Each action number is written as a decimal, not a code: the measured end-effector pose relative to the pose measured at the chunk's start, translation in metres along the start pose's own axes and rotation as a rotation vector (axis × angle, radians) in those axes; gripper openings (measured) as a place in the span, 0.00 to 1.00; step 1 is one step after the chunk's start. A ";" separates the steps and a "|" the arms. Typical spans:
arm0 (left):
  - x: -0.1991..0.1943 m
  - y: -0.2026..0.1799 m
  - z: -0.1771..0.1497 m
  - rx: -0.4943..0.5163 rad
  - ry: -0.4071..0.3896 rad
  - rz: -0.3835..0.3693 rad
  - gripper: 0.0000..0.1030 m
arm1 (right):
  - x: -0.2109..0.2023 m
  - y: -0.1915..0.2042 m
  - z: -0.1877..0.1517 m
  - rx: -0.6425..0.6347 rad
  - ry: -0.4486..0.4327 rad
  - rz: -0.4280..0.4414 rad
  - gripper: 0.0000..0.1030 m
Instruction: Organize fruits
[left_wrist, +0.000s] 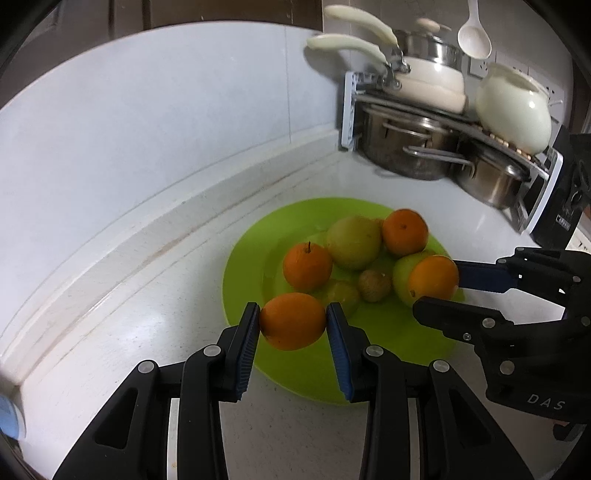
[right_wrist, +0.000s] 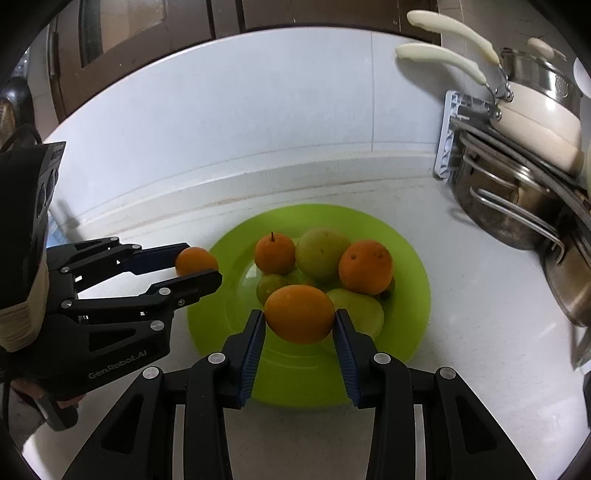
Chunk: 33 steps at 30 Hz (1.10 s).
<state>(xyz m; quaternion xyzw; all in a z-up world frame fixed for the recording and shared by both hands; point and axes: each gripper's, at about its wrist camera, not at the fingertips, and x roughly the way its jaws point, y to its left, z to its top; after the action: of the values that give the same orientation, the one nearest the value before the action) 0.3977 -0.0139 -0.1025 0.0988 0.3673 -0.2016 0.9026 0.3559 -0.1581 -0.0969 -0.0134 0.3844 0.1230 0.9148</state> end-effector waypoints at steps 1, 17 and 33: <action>0.003 0.000 0.000 0.002 0.004 -0.002 0.36 | 0.002 -0.001 0.000 0.001 0.005 0.002 0.38; -0.032 0.003 -0.008 -0.055 -0.023 0.067 0.45 | -0.009 0.005 -0.005 0.016 -0.014 0.010 0.38; -0.133 -0.017 -0.044 -0.149 -0.099 0.164 0.88 | -0.092 0.025 -0.034 0.047 -0.114 -0.052 0.64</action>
<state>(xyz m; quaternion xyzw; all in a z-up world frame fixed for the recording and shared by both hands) 0.2772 0.0241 -0.0406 0.0512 0.3271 -0.1038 0.9379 0.2636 -0.1576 -0.0540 0.0051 0.3338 0.0910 0.9382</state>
